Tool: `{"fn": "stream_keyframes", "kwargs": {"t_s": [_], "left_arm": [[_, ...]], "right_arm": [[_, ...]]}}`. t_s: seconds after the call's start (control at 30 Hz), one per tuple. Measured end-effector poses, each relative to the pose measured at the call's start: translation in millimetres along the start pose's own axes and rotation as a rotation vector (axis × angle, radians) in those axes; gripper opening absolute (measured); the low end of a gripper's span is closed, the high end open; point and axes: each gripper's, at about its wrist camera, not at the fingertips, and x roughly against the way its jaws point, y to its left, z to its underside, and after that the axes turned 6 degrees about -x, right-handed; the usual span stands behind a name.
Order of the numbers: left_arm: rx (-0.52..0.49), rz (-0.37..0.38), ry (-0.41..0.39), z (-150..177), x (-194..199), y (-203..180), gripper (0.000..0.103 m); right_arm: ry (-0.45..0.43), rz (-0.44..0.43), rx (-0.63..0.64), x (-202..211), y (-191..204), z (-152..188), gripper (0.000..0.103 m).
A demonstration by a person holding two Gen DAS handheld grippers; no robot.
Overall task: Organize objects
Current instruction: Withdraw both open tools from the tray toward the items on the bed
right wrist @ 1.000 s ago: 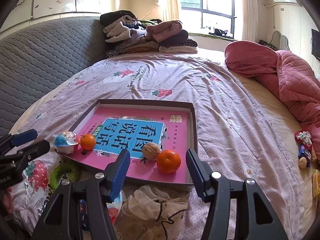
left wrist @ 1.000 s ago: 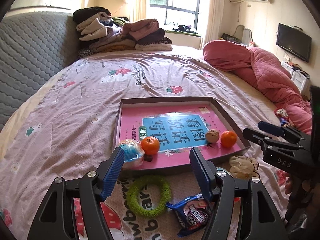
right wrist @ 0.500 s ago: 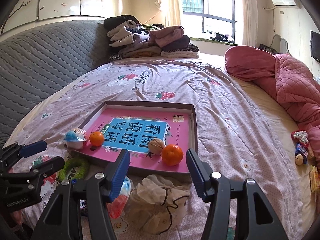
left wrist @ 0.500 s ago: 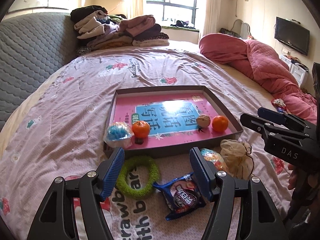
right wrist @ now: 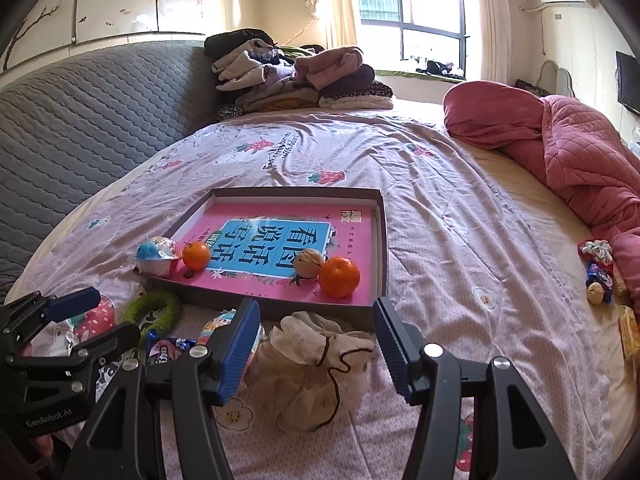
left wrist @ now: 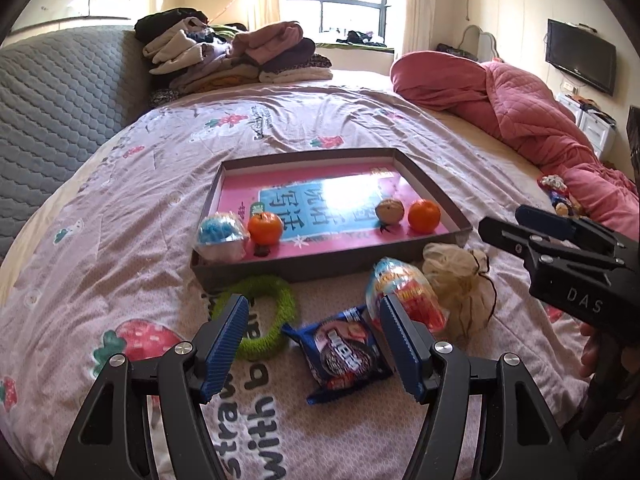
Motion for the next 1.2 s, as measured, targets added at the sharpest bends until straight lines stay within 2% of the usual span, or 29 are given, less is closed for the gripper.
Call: {"fn": "stream_keyframes", "kwargs": {"t_s": [0.17,0.67,1.2], "left_arm": [[-0.023,-0.001,0.015,9.8,3.4,-9.2,0.07],[-0.004,-0.001,0.037,17.8,13.7,-11.3,0.07],[0.018,0.025,0.088,34.1,8.1,-13.9,0.07]], "right_arm": [[-0.002,0.003,-0.004,5.6,-1.1,4.2,0.058],[0.003,-0.002,-0.021,16.1,-6.6,16.9,0.058],[0.058,-0.006,-0.01,12.8,-4.0,36.8,0.058]]}}
